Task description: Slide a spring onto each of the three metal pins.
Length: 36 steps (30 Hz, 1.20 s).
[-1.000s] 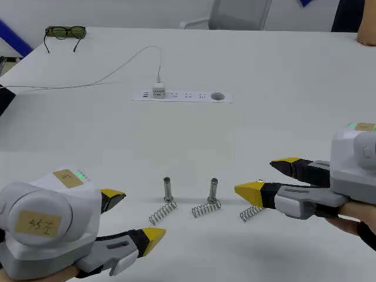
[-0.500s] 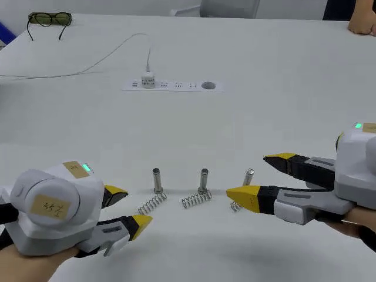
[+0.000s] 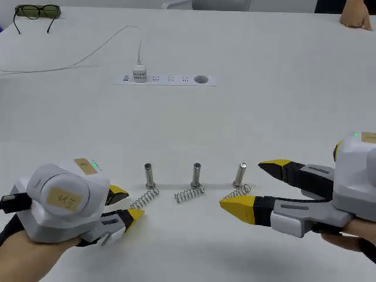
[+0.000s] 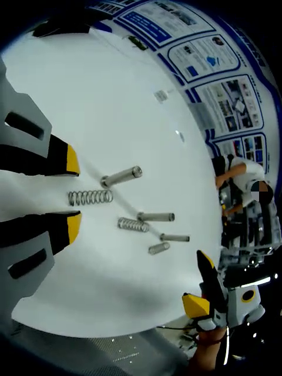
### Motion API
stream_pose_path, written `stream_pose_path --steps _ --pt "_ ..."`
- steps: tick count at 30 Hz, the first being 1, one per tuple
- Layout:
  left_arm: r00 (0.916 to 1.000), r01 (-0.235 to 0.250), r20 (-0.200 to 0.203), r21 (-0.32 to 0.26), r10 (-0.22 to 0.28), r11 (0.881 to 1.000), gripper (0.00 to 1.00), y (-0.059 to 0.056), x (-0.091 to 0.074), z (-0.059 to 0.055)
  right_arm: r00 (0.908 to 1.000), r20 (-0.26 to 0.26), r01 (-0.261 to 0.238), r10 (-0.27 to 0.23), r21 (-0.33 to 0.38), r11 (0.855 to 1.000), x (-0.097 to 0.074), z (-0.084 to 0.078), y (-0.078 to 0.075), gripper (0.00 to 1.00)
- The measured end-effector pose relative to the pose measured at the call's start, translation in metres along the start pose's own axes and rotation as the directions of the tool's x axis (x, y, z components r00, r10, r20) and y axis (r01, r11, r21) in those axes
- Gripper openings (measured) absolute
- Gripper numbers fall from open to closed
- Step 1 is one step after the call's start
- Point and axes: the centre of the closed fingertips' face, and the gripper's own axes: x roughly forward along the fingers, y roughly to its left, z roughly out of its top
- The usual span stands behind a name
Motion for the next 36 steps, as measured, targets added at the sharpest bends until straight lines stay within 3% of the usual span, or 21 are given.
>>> stream_pose_path --steps 6,11,27,36 --pt "0.9996 0.022 -0.021 0.014 -0.021 1.0 0.19 -0.001 0.004 -0.004 1.0 -0.006 0.002 -0.002 -0.001 1.0 -0.001 -0.003 0.001 0.68" --pt "0.9986 0.052 -0.009 -0.042 -0.052 0.998 0.12 -0.002 0.006 -0.003 0.9999 -0.008 0.007 -0.007 -0.005 1.0 -0.001 -0.004 0.002 0.67" --pt "0.9991 0.036 -0.02 0.002 -0.036 0.999 0.1 -0.004 0.002 -0.006 0.9998 0.006 0.018 -0.018 0.027 0.999 -0.002 -0.002 0.006 0.66" --pt "0.9985 0.014 0.053 -0.01 -0.013 1.0 0.1 -0.012 -0.019 0.013 0.9998 0.018 0.002 -0.002 0.032 0.999 -0.005 0.003 0.01 0.65"
